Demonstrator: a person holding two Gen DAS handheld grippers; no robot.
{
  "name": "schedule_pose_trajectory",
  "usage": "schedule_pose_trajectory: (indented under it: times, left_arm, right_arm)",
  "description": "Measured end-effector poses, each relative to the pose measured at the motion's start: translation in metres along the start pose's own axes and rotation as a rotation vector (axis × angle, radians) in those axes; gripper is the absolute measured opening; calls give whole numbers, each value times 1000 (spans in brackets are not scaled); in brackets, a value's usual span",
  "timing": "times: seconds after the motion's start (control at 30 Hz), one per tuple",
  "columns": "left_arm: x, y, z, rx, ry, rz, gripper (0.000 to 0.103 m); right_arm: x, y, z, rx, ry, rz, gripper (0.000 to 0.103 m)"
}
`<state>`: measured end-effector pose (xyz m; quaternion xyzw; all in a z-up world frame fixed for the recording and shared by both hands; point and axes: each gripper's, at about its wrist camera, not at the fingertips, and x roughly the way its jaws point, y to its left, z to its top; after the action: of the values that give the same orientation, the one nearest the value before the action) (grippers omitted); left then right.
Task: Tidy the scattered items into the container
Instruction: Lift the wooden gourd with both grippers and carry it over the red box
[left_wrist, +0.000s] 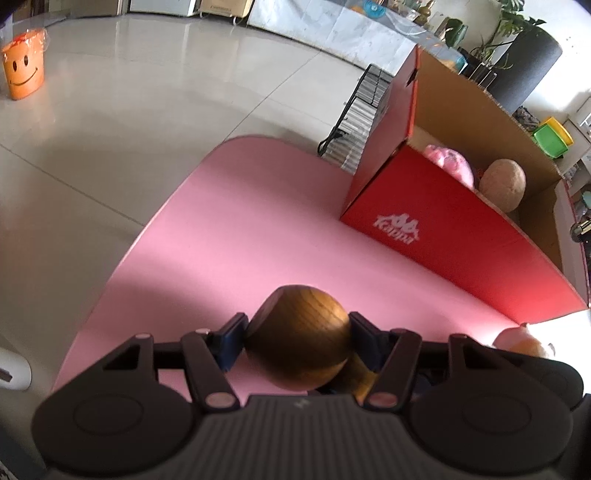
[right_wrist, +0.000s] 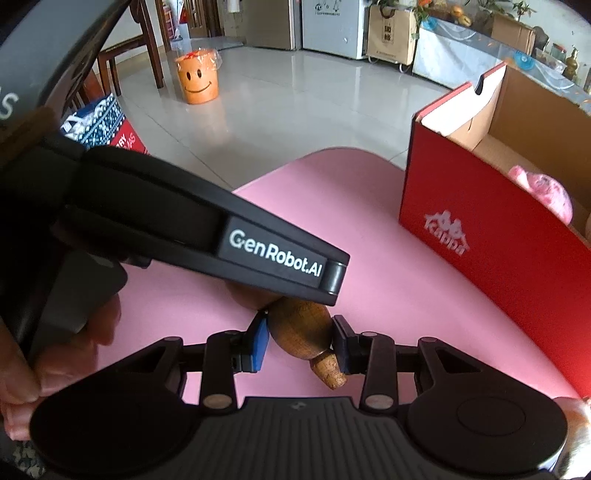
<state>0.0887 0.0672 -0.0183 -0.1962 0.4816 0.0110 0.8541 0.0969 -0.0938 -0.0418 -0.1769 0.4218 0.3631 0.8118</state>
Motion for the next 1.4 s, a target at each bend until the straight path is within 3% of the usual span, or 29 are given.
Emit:
schedule_pose_trajectory:
  times: [0.3,0.43,0.57,0.83,1.1,1.4]
  left_arm:
    - [-28,-28,16,66,-72,-6,60]
    - [-38,-45,25,103,-108,-13,60]
    - [-48,-59,34,125,-142,-33,60]
    - [-53,-93,56,162,-183,-84,59]
    - [-43,-134,78,216,-211,-134,59]
    - [-11,-170,95,266,-192,-176,60]
  right_arm:
    - [-32,-2,22,4,-87,-43,38]
    - [-50,-15,15,18,-125,-70,38]
    - [-63,-21,35,16,-164,-106,38]
    - [-88,-44,43,28,-229,-191,38]
    - [-113,-71,48,76,-271,-271,38]
    - [-108,-104,54,183,-269,-315,38]
